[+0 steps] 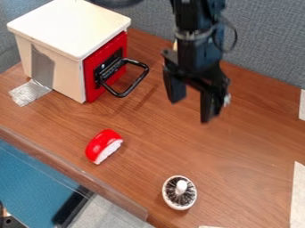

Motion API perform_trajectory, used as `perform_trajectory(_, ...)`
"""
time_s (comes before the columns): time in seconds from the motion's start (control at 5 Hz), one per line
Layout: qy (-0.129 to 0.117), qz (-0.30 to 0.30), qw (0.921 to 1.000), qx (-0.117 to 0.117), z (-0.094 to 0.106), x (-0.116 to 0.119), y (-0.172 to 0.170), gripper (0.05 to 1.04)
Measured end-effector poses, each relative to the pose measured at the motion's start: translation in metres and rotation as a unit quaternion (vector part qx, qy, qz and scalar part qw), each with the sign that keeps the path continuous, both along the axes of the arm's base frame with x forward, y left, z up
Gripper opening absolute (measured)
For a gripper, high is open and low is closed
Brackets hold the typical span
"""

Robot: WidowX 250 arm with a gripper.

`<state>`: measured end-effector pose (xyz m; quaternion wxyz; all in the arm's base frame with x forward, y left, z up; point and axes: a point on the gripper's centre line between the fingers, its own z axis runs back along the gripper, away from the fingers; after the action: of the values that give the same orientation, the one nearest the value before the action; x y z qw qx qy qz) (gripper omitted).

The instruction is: Take the mushroom and place it on the top of the drawer

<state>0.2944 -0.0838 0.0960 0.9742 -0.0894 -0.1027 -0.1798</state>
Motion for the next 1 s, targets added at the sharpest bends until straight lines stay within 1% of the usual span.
perform_trajectory(0.2, 0.002, -0.066, 0.9974, 0.030, -0.019, -0.020, -0.018, 1.001)
perform_trajectory(0.4, 0.000, -0.105, 0.9921, 0.068, -0.036, -0.038, -0.027, 1.001)
perform_trajectory(0.6, -0.011, -0.132, 0.9863, 0.098, -0.048, -0.050, -0.035, 1.001)
perform_trajectory(0.8, -0.014, -0.150, 0.9808, 0.124, -0.054, -0.055, -0.038, 1.001)
perform_trajectory(1.0, -0.010, -0.156, 0.9783, 0.136, -0.062, -0.056, -0.036, 1.001)
